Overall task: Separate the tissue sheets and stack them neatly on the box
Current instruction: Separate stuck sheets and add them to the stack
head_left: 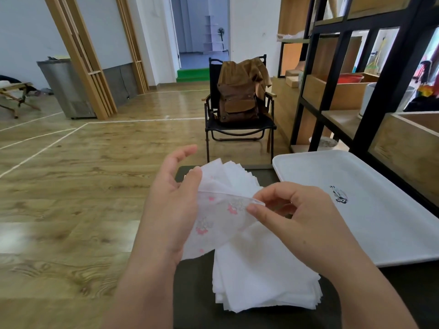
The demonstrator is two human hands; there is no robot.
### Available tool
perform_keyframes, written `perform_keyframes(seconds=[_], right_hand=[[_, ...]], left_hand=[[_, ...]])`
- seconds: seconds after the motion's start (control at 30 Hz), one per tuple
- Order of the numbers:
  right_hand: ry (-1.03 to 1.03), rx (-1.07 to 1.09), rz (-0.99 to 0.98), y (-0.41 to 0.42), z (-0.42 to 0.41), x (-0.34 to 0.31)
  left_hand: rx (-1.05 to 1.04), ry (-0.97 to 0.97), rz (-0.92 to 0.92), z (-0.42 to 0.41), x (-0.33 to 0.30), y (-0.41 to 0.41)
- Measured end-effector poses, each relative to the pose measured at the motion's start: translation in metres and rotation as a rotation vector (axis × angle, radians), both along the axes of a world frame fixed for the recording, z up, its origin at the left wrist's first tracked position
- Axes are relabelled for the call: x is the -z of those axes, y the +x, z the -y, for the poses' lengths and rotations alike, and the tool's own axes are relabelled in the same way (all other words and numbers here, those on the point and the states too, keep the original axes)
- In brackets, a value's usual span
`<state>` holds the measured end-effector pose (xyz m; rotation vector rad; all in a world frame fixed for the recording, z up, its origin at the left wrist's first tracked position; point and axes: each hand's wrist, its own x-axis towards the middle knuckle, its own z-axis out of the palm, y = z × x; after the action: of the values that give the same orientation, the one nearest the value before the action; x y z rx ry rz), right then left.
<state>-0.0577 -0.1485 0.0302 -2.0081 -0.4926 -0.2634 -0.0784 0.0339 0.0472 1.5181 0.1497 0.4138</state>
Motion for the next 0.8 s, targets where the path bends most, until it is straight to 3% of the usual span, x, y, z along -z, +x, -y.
perform_keyframes(seconds=[0.2, 0.53, 0.6, 0.8], right_hand=[[0.123, 0.044, 0.067, 0.001, 0.004, -0.005], [0.230, -0.029, 0.051, -0.004, 0.009, -0.013], [0.234, -0.029, 0.053, -0.008, 0.008, -0.017], [0.399, 0.026, 0.043, -0.018, 0.002, -0.026]], left_hand=[[0.068, 0.424, 0.140, -0.011, -0.005, -0.009], [-0.064, 0.637, 0.230, -0.014, -0.006, -0.010], [-0.028, 0.645, 0.234, -0.010, -0.010, -0.011], [0.172, 0.403, 0.179, 0.001, -0.015, -0.019]])
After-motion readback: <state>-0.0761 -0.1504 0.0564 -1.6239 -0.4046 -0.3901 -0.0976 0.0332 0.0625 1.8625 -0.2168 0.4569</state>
